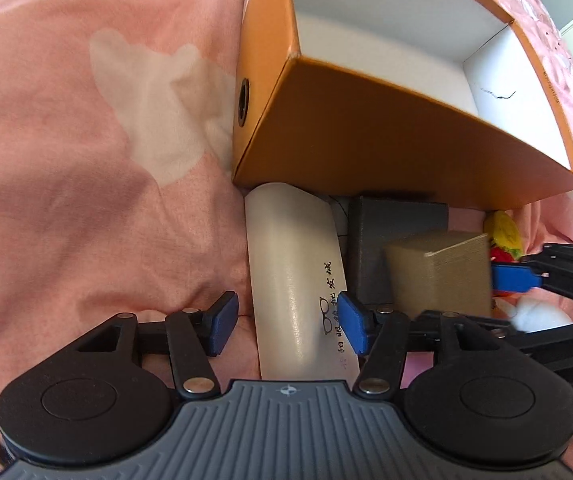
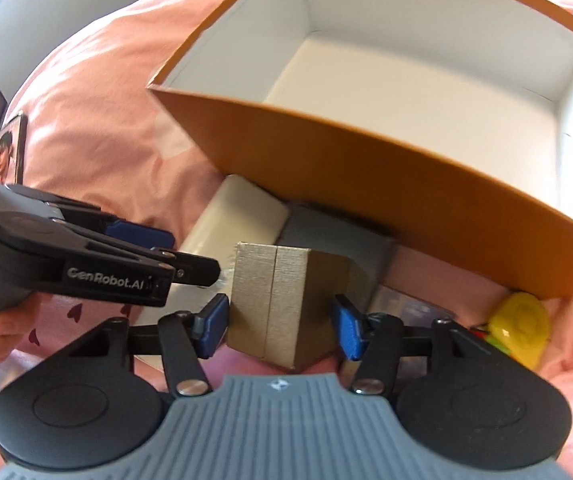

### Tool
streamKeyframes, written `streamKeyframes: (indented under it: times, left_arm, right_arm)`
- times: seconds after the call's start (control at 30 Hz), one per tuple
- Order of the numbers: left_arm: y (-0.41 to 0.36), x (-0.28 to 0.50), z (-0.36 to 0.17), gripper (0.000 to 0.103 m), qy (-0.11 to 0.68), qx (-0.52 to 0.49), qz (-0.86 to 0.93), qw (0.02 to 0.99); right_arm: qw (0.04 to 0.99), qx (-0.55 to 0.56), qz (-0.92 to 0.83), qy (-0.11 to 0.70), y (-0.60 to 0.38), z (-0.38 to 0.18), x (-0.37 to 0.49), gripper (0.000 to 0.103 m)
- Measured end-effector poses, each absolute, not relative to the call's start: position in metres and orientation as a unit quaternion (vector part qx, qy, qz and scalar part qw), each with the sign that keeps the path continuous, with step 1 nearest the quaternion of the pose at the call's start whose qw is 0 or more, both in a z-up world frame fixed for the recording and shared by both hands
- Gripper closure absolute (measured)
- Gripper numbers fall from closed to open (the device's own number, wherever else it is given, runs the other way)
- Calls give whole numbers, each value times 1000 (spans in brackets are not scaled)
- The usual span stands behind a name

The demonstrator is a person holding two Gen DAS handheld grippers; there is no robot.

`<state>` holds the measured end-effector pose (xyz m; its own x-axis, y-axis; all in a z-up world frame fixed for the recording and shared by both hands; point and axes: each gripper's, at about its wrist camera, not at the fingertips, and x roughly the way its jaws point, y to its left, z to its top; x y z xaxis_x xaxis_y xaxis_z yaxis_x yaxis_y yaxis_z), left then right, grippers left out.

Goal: Organize objects
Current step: 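Grasp the white glasses case with the left tool while the right tool grasps the gold box, then lift both held items over the box rim and lower them inside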

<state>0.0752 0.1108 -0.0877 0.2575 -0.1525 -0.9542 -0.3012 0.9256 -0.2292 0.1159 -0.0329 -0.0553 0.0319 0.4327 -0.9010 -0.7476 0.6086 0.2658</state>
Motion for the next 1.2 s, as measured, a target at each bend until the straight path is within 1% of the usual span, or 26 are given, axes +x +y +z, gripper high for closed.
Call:
streamKeyframes:
  times: [0.1, 0.2, 0.23, 0.27, 0.3, 0.37, 0.43, 0.47, 0.53, 0.63, 0.87, 1.2]
  left_arm:
    - [108, 79, -97, 31, 614, -191, 42, 765]
    - [107, 82, -105, 30, 616, -203, 37, 760]
    - [108, 83, -107, 31, 617, -208, 37, 758]
    - [107, 83, -107, 33, 616, -213, 36, 758]
    - [107, 83, -107, 40, 615, -217, 32, 758]
    - [106, 80, -103, 44, 609, -219, 36, 761]
    - [104, 76, -98, 51, 602, -218, 40, 768]
    - [103, 73, -94, 53, 597, -215, 43, 772]
    - [100, 68, -86, 62, 585, -211, 43, 782]
    - [96, 60, -75, 69, 568, -209, 41, 795]
    - [81, 47, -36, 71, 518, -158, 26, 840]
    - [68, 44, 33, 72, 445, -147, -22, 883]
  right_arm:
    - [706, -125, 413, 562, -44, -56, 123, 48]
    - [706, -105, 409, 568, -50, -57, 129, 48]
    - [706, -101, 409, 568, -51, -58, 130, 48]
    - [706, -98, 409, 569, -52, -58, 131, 48]
    - [707, -95, 409, 569, -52, -58, 131, 48]
    - [707, -91, 410, 569, -53, -57, 131, 48]
    - [708, -88, 412, 567, -55, -58, 131, 48]
    - [709, -87, 412, 566, -55, -58, 130, 48]
    - [713, -88, 411, 561, -57, -56, 129, 49]
    - [719, -89, 412, 553, -59, -52, 128, 49]
    - [737, -79, 417, 527, -68, -35, 124, 51]
    - [764, -53, 439, 471, -93, 22, 123, 51]
